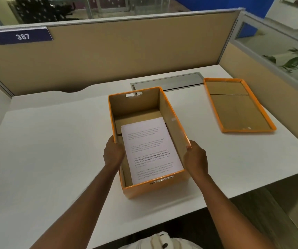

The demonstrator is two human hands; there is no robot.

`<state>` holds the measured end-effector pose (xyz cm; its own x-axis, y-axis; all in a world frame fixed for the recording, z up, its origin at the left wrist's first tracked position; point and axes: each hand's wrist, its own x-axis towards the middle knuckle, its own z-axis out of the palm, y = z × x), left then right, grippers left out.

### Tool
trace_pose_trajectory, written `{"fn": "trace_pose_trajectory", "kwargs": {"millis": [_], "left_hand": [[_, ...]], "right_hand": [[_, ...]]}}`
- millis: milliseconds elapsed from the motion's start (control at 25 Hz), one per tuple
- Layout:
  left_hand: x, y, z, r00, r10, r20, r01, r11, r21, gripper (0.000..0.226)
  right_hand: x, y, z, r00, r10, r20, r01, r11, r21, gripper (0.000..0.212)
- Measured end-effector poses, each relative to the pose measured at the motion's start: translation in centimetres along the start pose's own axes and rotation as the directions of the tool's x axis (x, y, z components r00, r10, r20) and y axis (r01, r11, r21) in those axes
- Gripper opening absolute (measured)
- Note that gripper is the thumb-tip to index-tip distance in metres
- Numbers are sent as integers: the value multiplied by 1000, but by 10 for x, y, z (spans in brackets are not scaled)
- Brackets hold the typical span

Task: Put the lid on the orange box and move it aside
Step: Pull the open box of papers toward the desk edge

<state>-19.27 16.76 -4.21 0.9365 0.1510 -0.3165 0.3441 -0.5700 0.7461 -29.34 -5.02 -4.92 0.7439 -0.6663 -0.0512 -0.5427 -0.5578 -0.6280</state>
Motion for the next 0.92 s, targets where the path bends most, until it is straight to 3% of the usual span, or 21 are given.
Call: {"fn": "trace_pose_trajectory", "kwargs": {"millis": [200, 360, 400, 520, 600, 680, 920], "left_hand": [[1, -3, 5, 999, 3, -46, -2, 1000, 13, 46], [-4, 1, 4, 983, -65, -172, 70, 997, 22, 55], [-6, 4, 2, 977, -8, -214, 31, 994, 100, 59], [-20, 18, 3, 901, 357, -246, -246, 888, 388, 67], [-33, 35, 15, 851, 494, -179, -414, 840, 351, 62], [-48, 58, 37, 835, 545, -78, -514, 822, 247, 51], [-76, 152, 143, 792, 580, 192, -597, 801, 45, 40]], "right_hand": [[-1, -1, 0, 999, 29, -15, -30, 999, -18, 21], [-2, 1, 0, 998, 47, -38, -47, 999, 13, 22], [-1, 2, 0, 999, 51, -18, -50, 998, 40, 23], [6, 8, -4, 992, 63, 110, -78, 987, 141, 38], [17, 15, -11, 983, 93, 161, -124, 973, 196, 53], [36, 28, -21, 980, 115, 160, -150, 963, 223, 61], [114, 90, -64, 983, 106, 149, -129, 979, 155, 56]]}}
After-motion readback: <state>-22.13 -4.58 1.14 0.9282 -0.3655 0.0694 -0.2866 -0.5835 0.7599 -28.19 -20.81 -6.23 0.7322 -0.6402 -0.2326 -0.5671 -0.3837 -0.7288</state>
